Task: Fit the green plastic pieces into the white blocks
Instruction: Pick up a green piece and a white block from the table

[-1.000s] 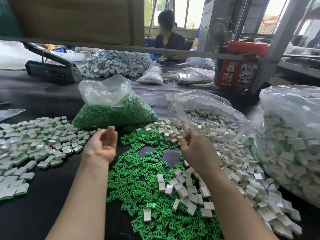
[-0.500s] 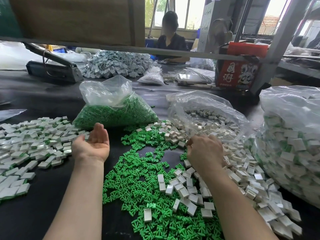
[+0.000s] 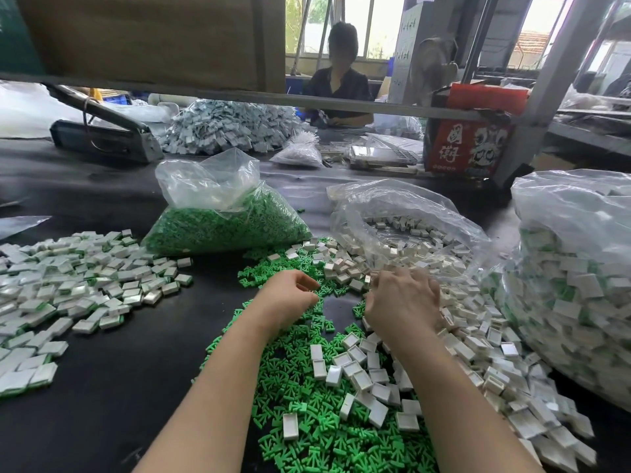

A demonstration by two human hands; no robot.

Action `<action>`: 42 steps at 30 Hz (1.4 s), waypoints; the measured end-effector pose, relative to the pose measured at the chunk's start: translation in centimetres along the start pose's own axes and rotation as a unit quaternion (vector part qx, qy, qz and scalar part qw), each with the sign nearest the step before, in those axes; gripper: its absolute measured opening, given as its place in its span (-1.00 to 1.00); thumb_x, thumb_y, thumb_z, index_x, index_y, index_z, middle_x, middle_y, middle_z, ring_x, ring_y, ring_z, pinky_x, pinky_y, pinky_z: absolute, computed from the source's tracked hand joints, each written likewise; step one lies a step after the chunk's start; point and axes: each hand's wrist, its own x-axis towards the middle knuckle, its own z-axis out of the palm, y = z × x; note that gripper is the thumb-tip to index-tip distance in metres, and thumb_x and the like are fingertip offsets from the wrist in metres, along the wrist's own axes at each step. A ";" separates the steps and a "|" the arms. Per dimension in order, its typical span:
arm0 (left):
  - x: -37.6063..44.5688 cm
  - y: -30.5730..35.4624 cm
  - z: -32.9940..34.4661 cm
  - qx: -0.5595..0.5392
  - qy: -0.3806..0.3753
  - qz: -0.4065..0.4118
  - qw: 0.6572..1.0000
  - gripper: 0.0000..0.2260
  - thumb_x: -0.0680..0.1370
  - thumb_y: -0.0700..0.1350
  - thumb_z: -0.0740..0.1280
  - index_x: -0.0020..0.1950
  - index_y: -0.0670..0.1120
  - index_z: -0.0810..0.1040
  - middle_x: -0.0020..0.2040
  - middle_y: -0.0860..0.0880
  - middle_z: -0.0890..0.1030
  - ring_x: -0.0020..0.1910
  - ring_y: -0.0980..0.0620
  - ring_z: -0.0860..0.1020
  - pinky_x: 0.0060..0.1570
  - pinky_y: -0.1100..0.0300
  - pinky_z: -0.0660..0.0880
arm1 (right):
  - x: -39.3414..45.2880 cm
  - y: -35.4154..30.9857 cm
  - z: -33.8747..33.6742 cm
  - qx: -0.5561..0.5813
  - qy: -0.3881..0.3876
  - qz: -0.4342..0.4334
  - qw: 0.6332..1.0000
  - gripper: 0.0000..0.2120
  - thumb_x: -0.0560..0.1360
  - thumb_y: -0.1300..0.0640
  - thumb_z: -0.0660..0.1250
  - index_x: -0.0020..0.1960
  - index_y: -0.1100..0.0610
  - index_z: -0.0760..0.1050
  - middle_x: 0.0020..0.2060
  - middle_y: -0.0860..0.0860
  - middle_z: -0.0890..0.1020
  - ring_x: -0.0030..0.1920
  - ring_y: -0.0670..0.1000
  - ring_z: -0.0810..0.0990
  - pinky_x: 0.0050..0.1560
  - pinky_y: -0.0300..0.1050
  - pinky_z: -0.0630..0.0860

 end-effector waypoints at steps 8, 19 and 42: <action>0.0 0.5 1.0 -0.113 -0.055 0.046 0.991 -0.79 0.55 -0.33 0.31 -0.01 -0.03 0.61 -0.02 -0.03 0.67 -0.01 0.03 0.65 -0.08 0.21 0.59 | 0.0 -0.4 0.3 0.084 -0.016 -0.040 0.996 -0.81 0.54 0.02 0.28 0.14 -0.10 0.51 0.04 -0.06 0.62 0.11 0.04 0.37 0.05 0.01 0.27; 0.3 0.3 0.7 -0.290 -0.026 0.066 0.954 -0.92 0.42 -0.17 0.50 -0.11 -0.08 0.69 -0.24 -0.04 0.71 -0.30 0.12 0.63 -0.34 0.30 0.53 | -0.6 -1.7 -0.8 0.330 0.094 -0.193 0.919 -0.61 0.40 0.07 0.53 0.18 -0.07 0.49 -0.10 -0.21 0.67 0.00 -0.04 0.63 0.10 0.11 0.51; 0.0 -0.3 -0.5 -0.392 -0.051 0.061 0.916 -0.61 0.09 -0.01 0.64 -0.14 -0.10 0.73 -0.10 -0.20 0.71 -0.13 -0.07 0.70 -0.25 0.23 0.60 | -0.4 -1.2 -1.2 0.464 0.053 -0.157 0.870 -0.92 0.44 0.16 0.51 -0.07 0.08 0.69 -0.24 -0.08 0.71 -0.26 -0.07 0.66 -0.19 0.07 0.63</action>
